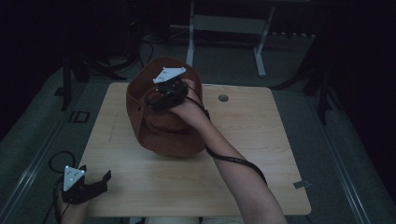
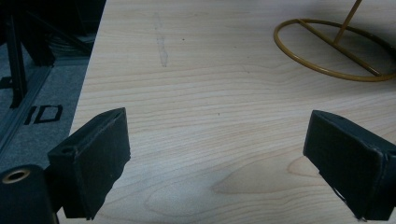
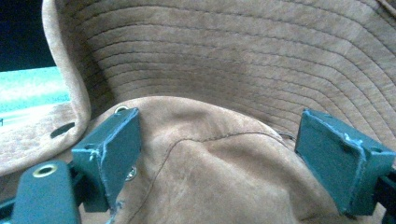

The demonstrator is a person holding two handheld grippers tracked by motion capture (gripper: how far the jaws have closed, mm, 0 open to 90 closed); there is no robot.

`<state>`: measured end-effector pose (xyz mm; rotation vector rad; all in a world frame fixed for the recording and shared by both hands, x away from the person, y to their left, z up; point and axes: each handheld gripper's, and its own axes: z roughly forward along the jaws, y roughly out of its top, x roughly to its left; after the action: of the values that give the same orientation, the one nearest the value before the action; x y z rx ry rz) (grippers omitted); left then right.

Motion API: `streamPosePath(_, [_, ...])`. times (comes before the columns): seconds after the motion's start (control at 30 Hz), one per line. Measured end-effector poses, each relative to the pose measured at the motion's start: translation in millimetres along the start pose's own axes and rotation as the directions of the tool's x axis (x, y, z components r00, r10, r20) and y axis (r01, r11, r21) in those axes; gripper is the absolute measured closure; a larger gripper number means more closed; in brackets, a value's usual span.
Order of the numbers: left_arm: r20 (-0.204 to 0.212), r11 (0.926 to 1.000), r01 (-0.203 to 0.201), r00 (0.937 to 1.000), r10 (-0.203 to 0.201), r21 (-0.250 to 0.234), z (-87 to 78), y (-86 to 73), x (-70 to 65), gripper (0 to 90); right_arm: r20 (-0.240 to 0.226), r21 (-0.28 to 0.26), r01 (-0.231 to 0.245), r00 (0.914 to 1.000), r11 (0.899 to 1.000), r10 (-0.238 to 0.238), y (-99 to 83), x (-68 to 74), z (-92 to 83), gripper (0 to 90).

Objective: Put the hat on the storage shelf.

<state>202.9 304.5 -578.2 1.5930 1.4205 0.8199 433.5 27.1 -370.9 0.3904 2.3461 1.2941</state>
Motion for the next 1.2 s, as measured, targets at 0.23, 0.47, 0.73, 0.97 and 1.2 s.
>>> streamPosePath(0.23, [-0.002, 1.0, 0.002, 1.0, -0.002, 0.007, 1.0, -0.8, 0.6, 7.7, -0.034, -0.038, -0.069, 0.9971, 0.997, 0.068, -2.2, -4.3, -8.7, 14.2])
streamPosePath(0.47, [-0.005, 0.9999, -0.001, 1.0, 0.001, 0.011, 2.0, -1.7, 0.2, 7.7, -0.027, -0.032, -0.049, 0.9985, 0.998, 0.048, -6.3, -9.1, -30.4, 14.1])
streamPosePath(0.73, [-0.008, 0.9999, -0.003, 1.0, 0.004, 0.013, 2.7, -1.6, -0.3, 7.7, -0.041, -0.059, -0.112, 0.9931, 0.992, 0.11, -27.5, -22.7, -61.0, 14.2])
streamPosePath(0.97, [-0.013, 0.9998, -0.007, 0.9999, 0.007, 0.016, 2.9, -1.8, -1.0, 7.7, -0.044, -0.07, -0.133, 0.9905, 0.989, 0.13, -52.4, -30.4, -84.1, 14.2])
streamPosePath(1.2, [-0.011, 0.9998, -0.011, 0.9999, 0.012, 0.017, 3.5, -2.2, -2.5, 7.7, -0.049, -0.069, -0.155, 0.9872, 0.986, 0.152, -82.0, -33.0, -101.1, 14.2])
